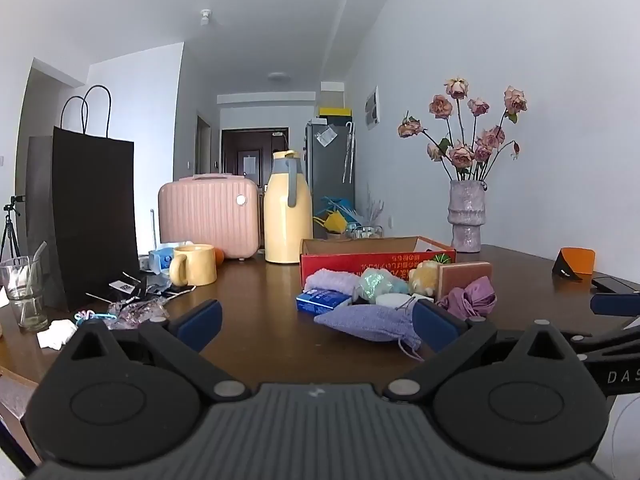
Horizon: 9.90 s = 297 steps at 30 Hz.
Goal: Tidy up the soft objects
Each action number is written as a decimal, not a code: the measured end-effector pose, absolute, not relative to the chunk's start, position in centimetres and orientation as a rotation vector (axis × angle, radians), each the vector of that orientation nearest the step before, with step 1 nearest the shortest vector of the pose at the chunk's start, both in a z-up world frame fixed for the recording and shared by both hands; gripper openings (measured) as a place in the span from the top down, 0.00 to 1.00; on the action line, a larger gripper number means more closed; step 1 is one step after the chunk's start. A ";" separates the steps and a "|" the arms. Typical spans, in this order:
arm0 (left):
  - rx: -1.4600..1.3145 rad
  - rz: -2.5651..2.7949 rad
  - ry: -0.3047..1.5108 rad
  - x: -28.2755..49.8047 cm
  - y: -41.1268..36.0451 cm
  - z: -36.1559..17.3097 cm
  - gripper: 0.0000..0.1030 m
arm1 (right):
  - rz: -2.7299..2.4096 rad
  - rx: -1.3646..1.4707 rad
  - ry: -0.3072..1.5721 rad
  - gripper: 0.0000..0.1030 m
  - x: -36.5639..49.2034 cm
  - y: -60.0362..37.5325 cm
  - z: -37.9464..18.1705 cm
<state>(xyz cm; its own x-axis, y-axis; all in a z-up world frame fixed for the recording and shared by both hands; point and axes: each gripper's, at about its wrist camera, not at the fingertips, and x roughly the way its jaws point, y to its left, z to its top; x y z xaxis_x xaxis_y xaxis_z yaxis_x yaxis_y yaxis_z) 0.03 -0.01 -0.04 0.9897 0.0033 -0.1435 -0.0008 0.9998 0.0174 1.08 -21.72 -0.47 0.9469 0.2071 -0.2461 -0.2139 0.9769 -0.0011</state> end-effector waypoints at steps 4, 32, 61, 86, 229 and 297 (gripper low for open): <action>0.030 -0.003 0.144 0.0 -0.2 0.0 0.00 | 0.215 -0.020 0.229 0.00 1.3 -21.7 -0.4; 0.033 0.001 0.119 -0.2 0.0 0.1 0.00 | 0.212 0.013 0.203 0.00 1.3 -22.2 -0.2; 0.048 0.000 0.113 -0.3 -0.5 -0.1 0.00 | 0.221 0.003 0.207 0.00 1.4 -22.2 -0.2; 0.047 0.004 0.123 -0.1 -0.7 -0.2 0.00 | 0.219 0.009 0.212 0.00 1.5 -22.1 -0.4; 0.000 0.020 0.233 7.8 -1.7 4.2 0.01 | 0.236 0.029 0.098 0.02 6.4 -26.1 3.3; -0.027 -0.177 0.729 57.7 1.4 5.9 0.94 | 0.364 0.193 0.874 0.80 58.7 -14.7 4.8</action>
<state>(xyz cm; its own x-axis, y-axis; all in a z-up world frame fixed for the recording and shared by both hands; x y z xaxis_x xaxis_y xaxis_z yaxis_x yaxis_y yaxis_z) 57.66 1.38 5.87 0.7317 -0.1706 -0.6600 0.1515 0.9847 -0.0865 58.67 -14.68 4.84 0.5855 0.3879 -0.7118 -0.2322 0.9216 0.3112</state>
